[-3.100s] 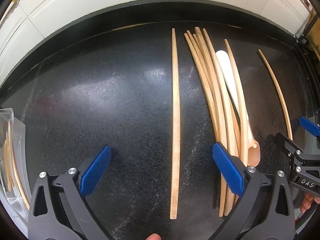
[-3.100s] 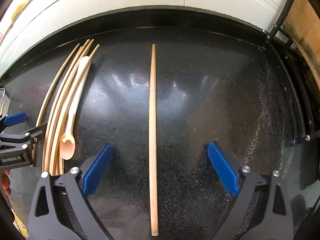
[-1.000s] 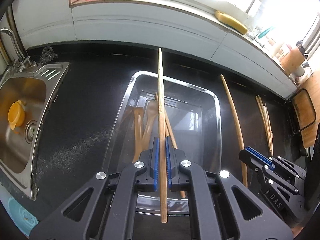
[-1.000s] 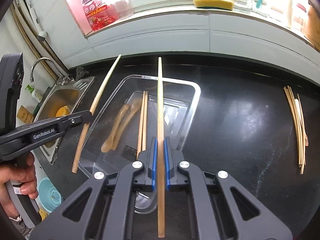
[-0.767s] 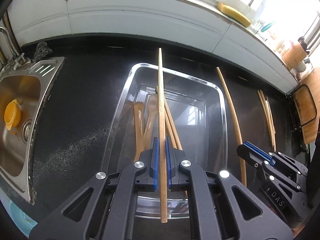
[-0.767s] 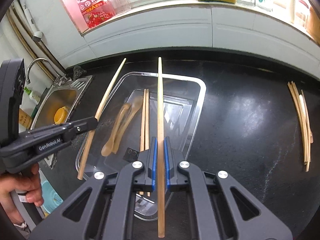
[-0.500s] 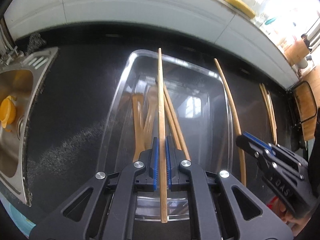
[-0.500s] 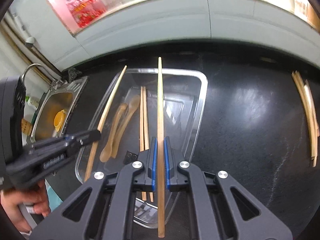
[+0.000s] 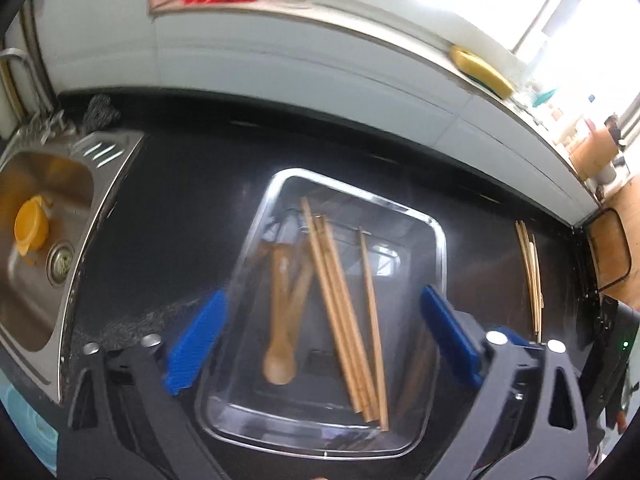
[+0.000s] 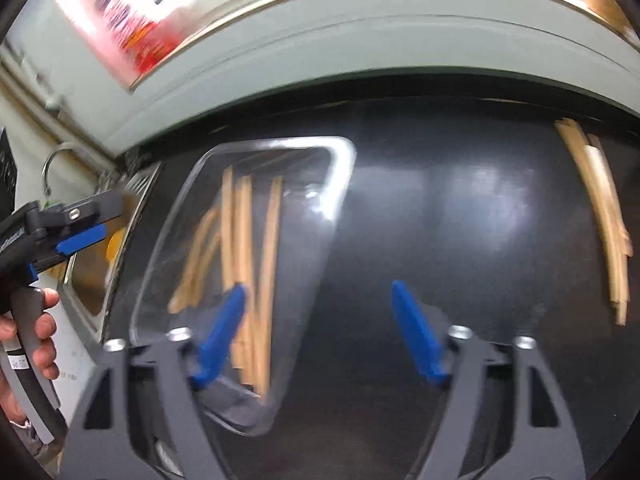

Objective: Organize utensils
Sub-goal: 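Open both tools to drop the chopsticks into the clear tray, then move both open tools back to the chopstick pile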

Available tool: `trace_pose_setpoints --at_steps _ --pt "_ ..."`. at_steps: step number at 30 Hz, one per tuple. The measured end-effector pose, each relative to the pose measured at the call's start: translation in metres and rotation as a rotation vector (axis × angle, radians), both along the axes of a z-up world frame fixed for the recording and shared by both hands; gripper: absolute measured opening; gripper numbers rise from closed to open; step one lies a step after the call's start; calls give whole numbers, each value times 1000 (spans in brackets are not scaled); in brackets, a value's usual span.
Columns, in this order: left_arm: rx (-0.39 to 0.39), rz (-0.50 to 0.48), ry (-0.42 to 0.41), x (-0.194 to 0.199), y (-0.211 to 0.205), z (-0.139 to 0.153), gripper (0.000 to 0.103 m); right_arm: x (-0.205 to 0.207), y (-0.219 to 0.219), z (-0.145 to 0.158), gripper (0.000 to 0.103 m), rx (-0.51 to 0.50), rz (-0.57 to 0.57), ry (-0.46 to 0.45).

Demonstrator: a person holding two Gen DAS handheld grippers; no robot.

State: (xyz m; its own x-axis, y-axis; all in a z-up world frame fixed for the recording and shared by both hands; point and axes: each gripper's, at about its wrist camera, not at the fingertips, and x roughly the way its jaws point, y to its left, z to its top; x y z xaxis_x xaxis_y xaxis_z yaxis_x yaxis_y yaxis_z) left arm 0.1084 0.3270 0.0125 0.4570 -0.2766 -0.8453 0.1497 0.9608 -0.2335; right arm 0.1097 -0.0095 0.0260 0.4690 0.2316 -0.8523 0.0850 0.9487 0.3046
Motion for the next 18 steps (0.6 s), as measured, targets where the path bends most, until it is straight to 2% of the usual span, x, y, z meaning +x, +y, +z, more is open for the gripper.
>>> trace_pose_setpoints --at_steps 2,5,8,13,18 --pt "45 -48 21 -1 -29 -2 97 -14 -28 1 97 -26 -41 -17" --pt "83 -103 26 -2 -68 -7 97 -37 -80 -6 97 -80 -85 12" --pt "92 -158 32 -8 -113 -13 97 -57 -136 -20 97 -170 -160 100" --pt "129 -278 36 -25 -201 -27 97 -88 -212 -26 97 -158 -303 122" --pt "139 -370 73 -38 -276 -45 97 -98 -263 -30 97 -167 -321 134"
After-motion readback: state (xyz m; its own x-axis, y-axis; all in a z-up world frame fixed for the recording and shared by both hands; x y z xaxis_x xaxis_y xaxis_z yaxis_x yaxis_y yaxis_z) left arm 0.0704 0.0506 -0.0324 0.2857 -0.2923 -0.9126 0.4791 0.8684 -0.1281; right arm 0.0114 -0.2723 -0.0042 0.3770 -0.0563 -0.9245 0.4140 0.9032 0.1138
